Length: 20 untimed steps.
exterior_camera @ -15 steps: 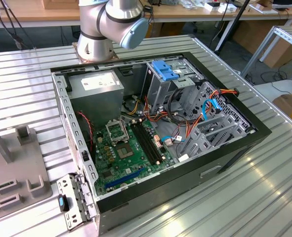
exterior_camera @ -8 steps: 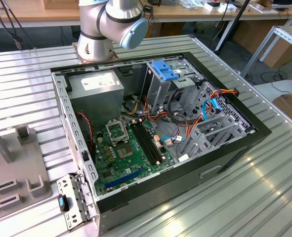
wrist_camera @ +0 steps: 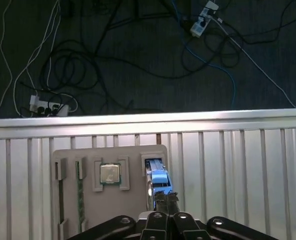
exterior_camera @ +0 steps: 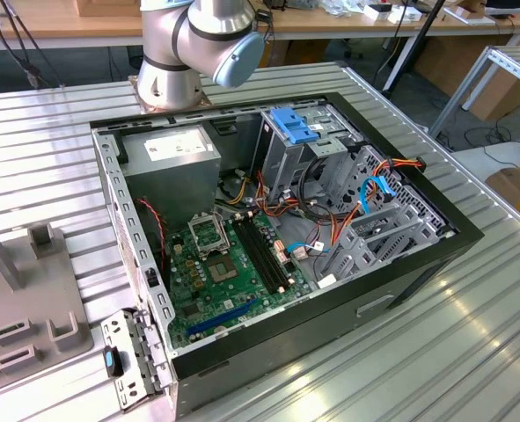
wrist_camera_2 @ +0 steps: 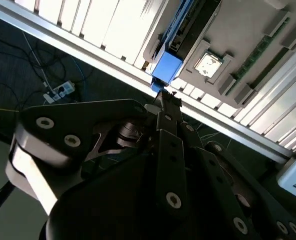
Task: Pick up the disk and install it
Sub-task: 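Pick up the disk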
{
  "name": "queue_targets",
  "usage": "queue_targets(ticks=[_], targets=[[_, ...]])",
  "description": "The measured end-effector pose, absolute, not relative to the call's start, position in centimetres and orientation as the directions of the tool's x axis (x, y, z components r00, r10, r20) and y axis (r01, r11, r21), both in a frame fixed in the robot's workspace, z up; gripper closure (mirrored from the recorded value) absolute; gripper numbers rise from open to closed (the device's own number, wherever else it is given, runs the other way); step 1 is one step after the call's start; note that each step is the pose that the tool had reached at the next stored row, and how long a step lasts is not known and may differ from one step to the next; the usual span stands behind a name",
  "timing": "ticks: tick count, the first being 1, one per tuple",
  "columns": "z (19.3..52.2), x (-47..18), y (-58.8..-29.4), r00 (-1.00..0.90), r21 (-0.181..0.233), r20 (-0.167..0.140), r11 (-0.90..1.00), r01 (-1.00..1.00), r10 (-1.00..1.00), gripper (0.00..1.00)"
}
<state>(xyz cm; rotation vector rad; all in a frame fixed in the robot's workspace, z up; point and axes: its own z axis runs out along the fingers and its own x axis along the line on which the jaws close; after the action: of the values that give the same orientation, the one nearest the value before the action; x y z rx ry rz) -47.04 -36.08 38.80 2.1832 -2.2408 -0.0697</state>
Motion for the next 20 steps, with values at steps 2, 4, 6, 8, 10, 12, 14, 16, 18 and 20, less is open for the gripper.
queue_targets(ticks=[2,4,6,8,10,12,14,16,18,20], targets=[[38.8,-47.0,-36.1,-0.013,0.041,-0.022,0.012,-0.999,-1.000,0.89],[38.8,-46.9,-36.1,-0.013,0.041,-0.024,0.012,-0.999,-1.000,0.89],[38.8,-46.5,-36.1,-0.013,0.041,-0.025,0.012,-0.999,-1.000,0.89],[38.8,-46.1,-36.1,-0.013,0.041,-0.025,0.012,-0.999,-1.000,0.89],[38.8,-45.6,-36.1,-0.013,0.041,-0.025,0.012,-0.999,-1.000,0.89],[38.8,-45.6,-36.1,-0.007,0.040,-0.027,0.006,-0.999,-1.000,0.89],[38.7,-45.6,-36.1,-0.005,0.033,-0.028,0.004,-0.999,-1.000,0.89],[38.2,-45.6,-36.2,-0.005,0.031,-0.028,0.004,-1.000,-1.000,0.89],[38.1,-45.6,-36.2,-0.005,0.031,-0.028,0.004,-1.000,-1.000,0.89],[38.0,-45.6,-36.2,-0.005,0.031,-0.028,0.004,-1.000,-1.000,0.89]])
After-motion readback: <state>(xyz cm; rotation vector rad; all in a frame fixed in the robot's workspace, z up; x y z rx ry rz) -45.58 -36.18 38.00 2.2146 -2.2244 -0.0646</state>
